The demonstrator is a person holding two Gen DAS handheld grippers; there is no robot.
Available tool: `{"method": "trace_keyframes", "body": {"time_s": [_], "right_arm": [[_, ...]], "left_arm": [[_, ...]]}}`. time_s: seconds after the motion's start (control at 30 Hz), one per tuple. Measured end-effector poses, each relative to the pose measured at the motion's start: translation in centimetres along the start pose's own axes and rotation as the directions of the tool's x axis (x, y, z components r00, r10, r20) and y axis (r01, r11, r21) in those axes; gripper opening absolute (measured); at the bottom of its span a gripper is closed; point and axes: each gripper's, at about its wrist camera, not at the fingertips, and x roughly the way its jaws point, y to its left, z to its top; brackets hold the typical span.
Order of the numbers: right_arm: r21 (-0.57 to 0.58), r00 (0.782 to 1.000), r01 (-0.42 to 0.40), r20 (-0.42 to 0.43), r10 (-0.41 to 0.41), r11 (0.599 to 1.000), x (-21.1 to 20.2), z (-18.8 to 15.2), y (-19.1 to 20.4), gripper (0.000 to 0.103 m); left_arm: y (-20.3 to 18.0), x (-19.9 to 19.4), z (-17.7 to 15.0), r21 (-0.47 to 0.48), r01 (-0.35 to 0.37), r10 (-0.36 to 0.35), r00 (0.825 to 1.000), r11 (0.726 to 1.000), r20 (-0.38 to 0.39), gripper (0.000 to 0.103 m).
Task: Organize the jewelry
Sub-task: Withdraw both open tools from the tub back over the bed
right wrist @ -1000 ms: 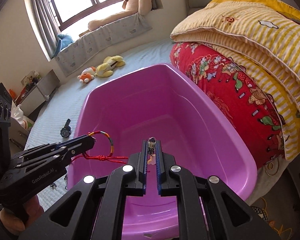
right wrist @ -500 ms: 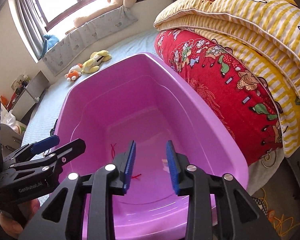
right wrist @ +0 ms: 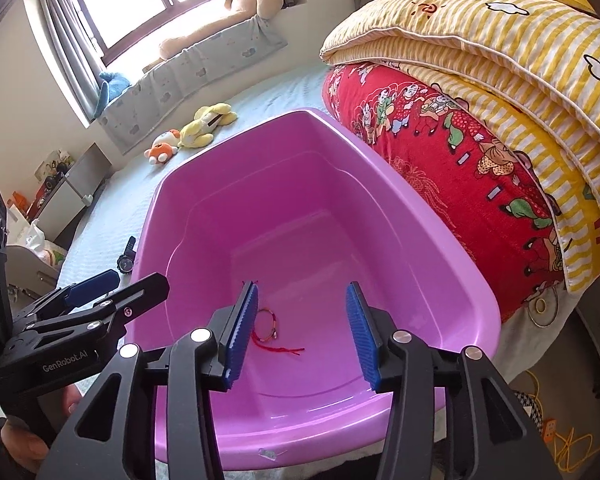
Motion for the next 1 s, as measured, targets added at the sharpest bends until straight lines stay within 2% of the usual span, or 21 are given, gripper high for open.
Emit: {"method": "trace_keyframes", "body": {"time_s": [0.33,0.43,0.57,0.7,0.8,0.9,1.0], "right_arm": [[-0.031,0.999,-0.039,0.0,0.039,0.999,-0.3,-1.2,3.2,0.051],[-0.048,0.998,-0.056,-0.002,0.056,0.997,-0.3,-1.5,4.4,0.052],[-0.083,0.996,-0.087,-0.016,0.086,0.993,-0.2,-1.9,6.4,0.057],[-0.136,0.992,-0.129,-0.033,0.125,0.982,0.0,-2.6,8.9,0.057],[-0.177,0.986,-0.165,-0.026,0.162,0.97,-0.3,-3.2,11.0,0.061],[-0.216,0.978,-0.207,-0.025,0.206,0.954,-0.5,-4.0,12.9,0.063],[-0.249,0.97,-0.241,-0.02,0.244,0.938,-0.8,-4.8,14.8,0.064]], "left_arm": [[2.8,-2.3,-1.7,-0.036,-0.041,0.042,0.999,0.999,0.011,0.087],[4.2,-3.2,-2.5,-0.061,-0.056,0.058,0.998,0.997,0.023,0.091],[6.5,-4.3,-4.0,-0.106,-0.059,0.063,0.997,0.993,0.033,0.095],[9.3,-5.1,-6.1,-0.145,-0.081,0.085,0.996,0.986,0.022,0.095],[11.9,-5.9,-7.9,-0.194,-0.101,0.109,0.994,0.976,0.027,0.095],[14.8,-7.0,-9.8,-0.244,-0.151,0.165,0.986,0.958,0.037,0.095],[17.9,-7.9,-11.8,-0.276,-0.241,0.257,0.966,0.931,0.023,0.095]]}}
